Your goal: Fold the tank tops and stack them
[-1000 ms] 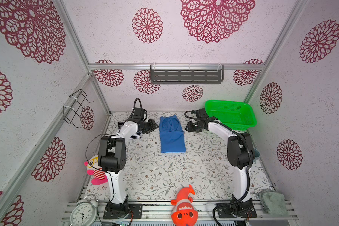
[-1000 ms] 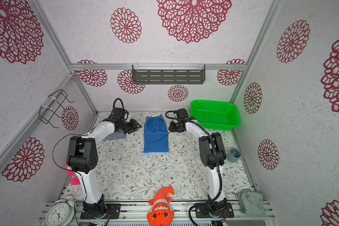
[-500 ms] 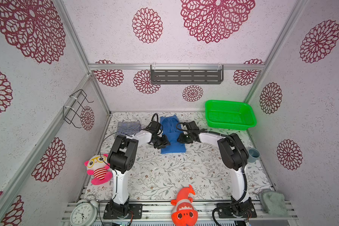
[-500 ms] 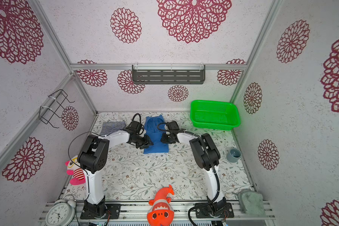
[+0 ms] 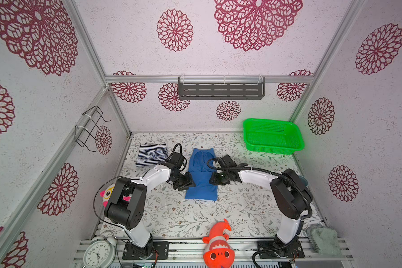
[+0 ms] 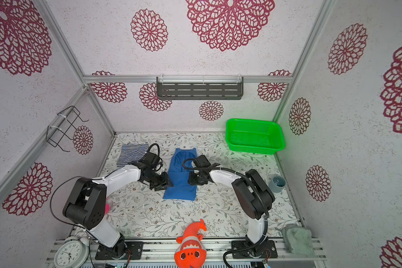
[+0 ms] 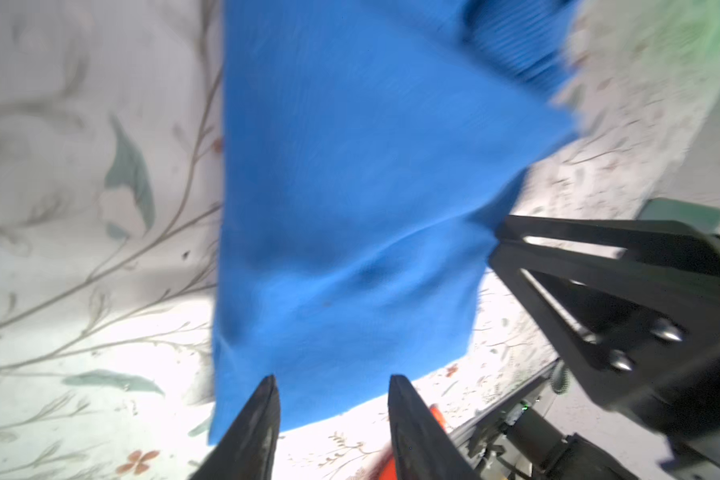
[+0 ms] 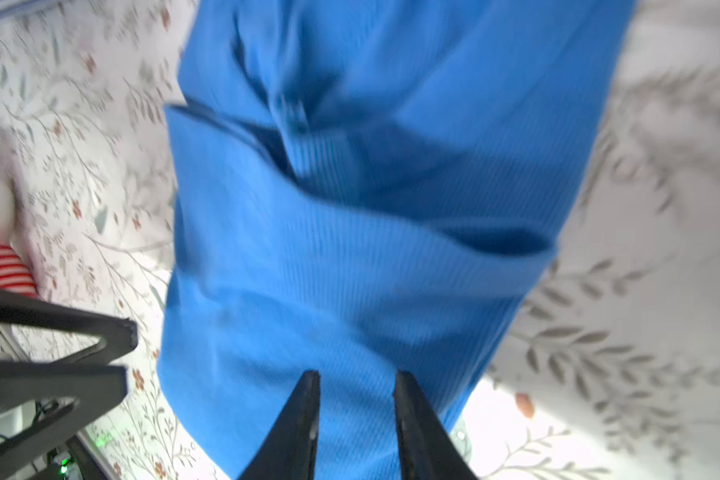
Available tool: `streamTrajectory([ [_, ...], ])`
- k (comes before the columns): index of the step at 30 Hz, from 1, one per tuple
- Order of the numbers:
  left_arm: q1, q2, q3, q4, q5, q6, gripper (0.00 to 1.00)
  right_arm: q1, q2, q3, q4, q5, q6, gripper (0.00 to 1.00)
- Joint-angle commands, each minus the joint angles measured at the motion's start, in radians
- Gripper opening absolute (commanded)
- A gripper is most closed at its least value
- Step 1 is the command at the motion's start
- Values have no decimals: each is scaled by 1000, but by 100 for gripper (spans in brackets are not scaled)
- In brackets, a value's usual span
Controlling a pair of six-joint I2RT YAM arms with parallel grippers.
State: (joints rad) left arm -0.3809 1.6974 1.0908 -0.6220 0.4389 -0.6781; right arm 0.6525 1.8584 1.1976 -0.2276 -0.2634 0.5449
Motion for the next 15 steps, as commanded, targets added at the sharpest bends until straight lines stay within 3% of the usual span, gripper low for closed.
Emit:
streamTrajectory([
  [1, -8, 60, 64, 92, 3, -24, 46, -26, 65, 65, 30, 44, -29, 33],
  [4, -11, 126, 78, 152, -11, -37, 44, -71, 127, 103, 34, 96, -45, 32],
  [7, -11, 123, 82, 154, -63, -34, 44, -96, 88, 139, -4, 120, -78, 32],
  [11, -11, 21, 42, 126, -108, -40, 47, -74, -37, 114, -95, 142, -102, 34],
  [15, -9, -127, -74, 16, -136, -57, 54, -28, -177, -42, -148, 84, -26, 38],
])
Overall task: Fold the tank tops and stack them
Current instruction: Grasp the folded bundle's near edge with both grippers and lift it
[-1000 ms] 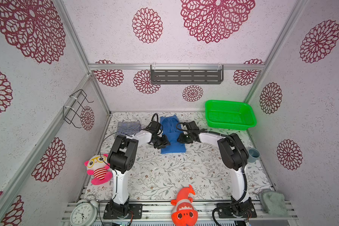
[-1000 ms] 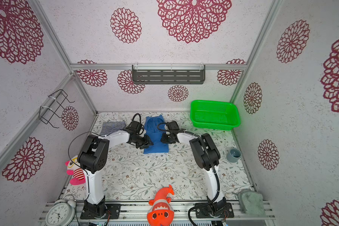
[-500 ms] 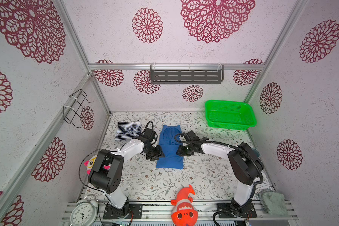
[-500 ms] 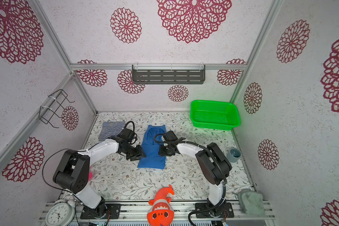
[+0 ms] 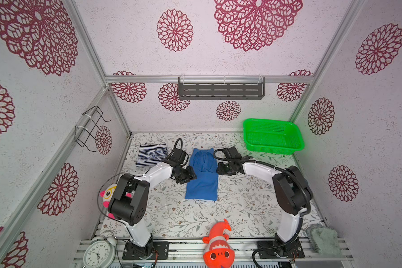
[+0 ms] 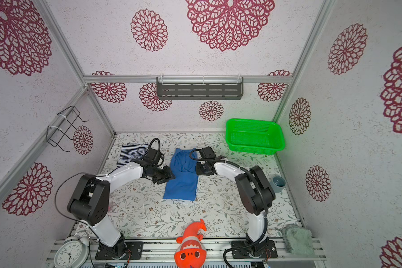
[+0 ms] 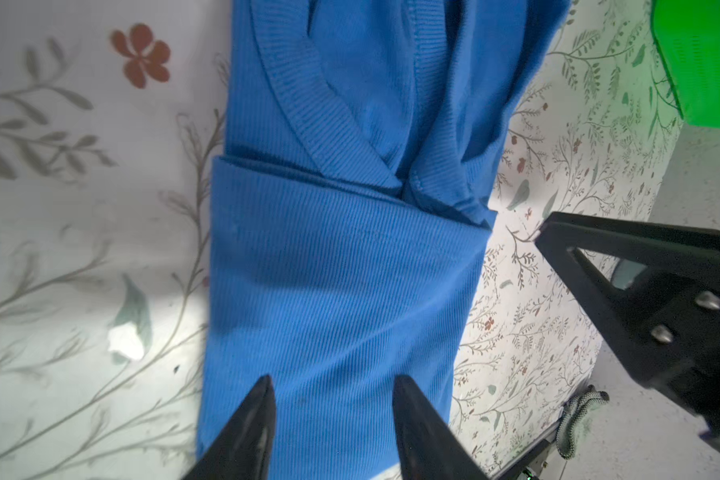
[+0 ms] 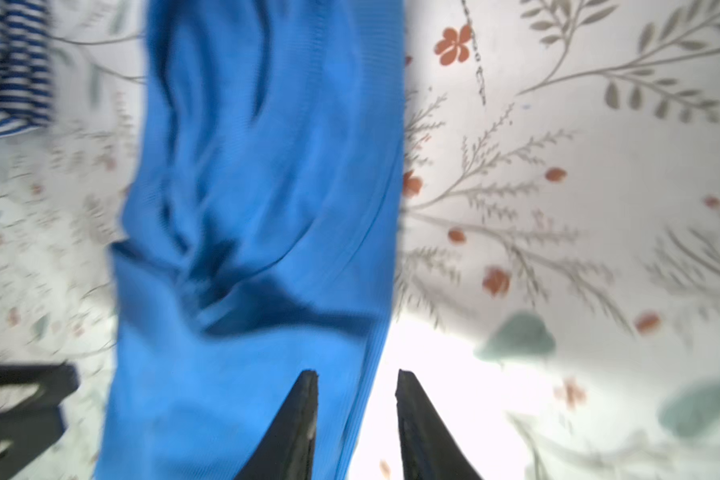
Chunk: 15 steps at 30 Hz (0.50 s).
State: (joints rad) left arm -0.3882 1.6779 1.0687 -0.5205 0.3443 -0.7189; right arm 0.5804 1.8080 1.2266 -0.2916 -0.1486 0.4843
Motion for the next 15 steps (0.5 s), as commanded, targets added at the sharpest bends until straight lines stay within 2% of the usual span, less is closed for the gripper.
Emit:
streamTrajectory([
  [1, -1, -139, -81, -113, -53, -15, 55, 51, -155, -118, -77, -56, 68, 39],
  [4, 11, -213, -177, -158, -27, -34, 58, 75, -253, -266, -19, -132, 196, 45],
  [7, 12, -257, -255, -132, 36, -85, 60, 108, -321, -362, 52, -174, 294, 51],
  [15, 9, -269, -408, 33, 133, -211, 68, 148, -312, -513, 257, -264, 430, 54],
])
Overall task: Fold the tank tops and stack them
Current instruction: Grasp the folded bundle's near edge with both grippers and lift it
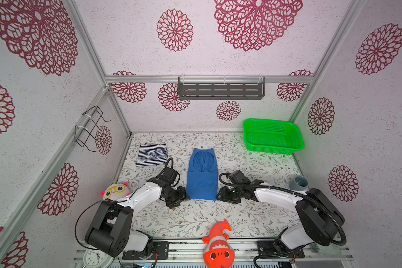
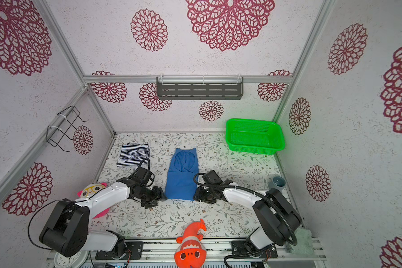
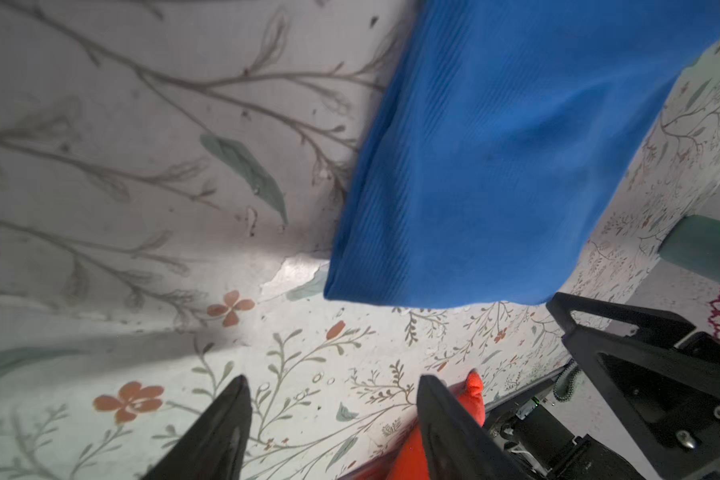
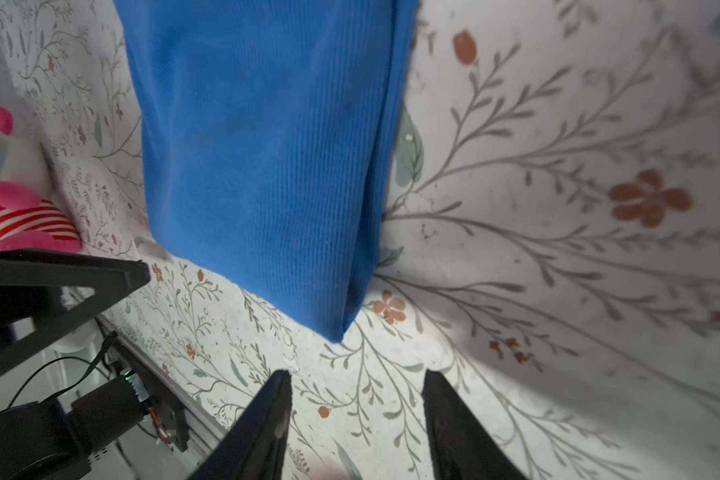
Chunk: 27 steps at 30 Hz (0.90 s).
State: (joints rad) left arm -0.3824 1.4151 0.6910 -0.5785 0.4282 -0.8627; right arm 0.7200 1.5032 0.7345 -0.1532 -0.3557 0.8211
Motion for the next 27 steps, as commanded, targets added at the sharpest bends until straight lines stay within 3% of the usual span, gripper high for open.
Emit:
streamTrajectory([
  [1, 1, 0, -45, 109, 56, -80, 68, 9, 3, -28, 133, -64, 95, 54],
  [14, 4, 81, -84, 268, -12, -154, 67, 18, 75, -86, 261, -43, 145, 54],
  [24, 5, 128, -106, 343, -51, -191, 54, 18, 111, -86, 255, -29, 145, 48],
  [27, 5, 136, -105, 350, -62, -188, 47, 16, 118, -85, 243, -23, 141, 42],
])
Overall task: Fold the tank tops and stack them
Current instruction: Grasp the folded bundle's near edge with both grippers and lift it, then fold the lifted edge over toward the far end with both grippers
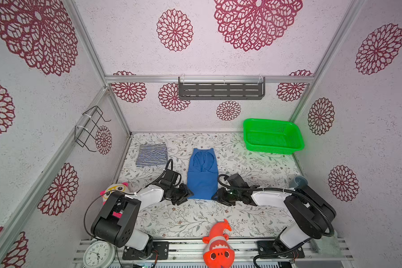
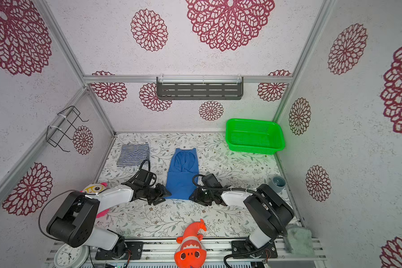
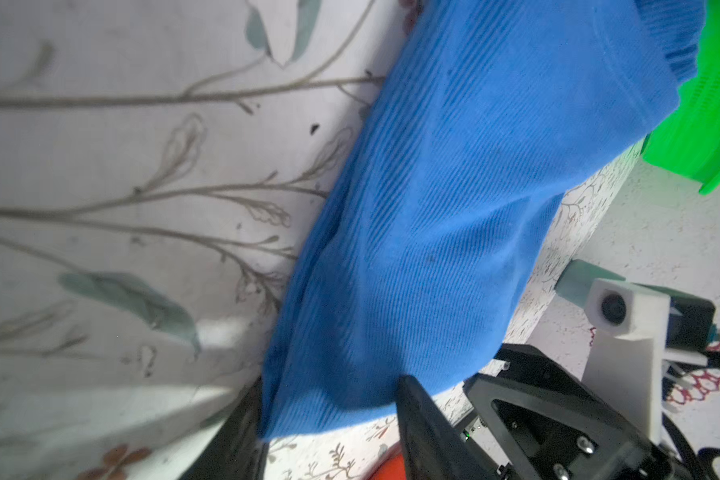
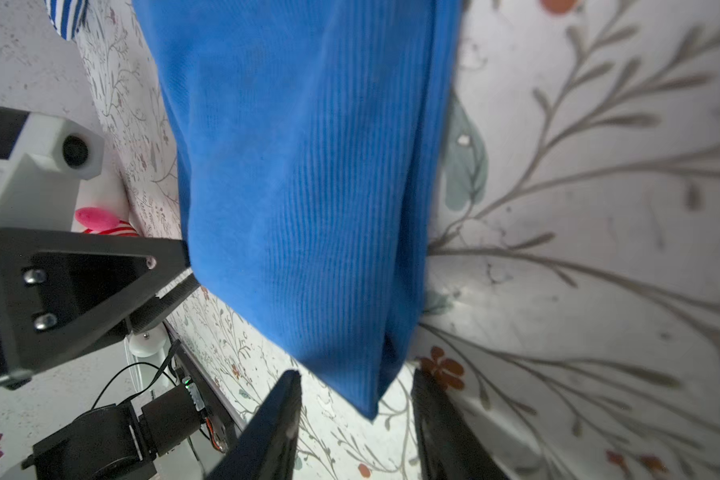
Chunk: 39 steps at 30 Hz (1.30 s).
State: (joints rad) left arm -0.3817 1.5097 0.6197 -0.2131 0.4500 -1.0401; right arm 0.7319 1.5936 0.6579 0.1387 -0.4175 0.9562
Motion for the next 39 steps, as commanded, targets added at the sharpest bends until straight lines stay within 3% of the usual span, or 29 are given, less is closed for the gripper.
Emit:
streamTrajectory([
  [1, 4, 45, -31, -16, -85, -8, 44, 4, 28, -6, -53, 41, 5, 39],
  [6, 5, 49, -17, -22, -92, 2, 24, 4, 20, 6, -87, 62, -7, 22],
  [13, 3, 32, -11, -60, -112, 21, 1, 3, 15, 12, -106, 91, -21, 5],
  [15, 3, 25, -16, -65, -115, 23, 0, 0, 10, 14, -113, 104, -26, 0],
  [22, -15, -31, -13, -106, -120, 19, 0, -3, -37, 51, -210, 124, -79, 0],
  [32, -71, -218, 39, -247, -195, -31, 0, -3, -172, 114, -437, 119, -185, 0],
  [39, -99, -251, 199, -374, -235, 5, 0, -7, -234, 243, -568, 149, -249, 0],
])
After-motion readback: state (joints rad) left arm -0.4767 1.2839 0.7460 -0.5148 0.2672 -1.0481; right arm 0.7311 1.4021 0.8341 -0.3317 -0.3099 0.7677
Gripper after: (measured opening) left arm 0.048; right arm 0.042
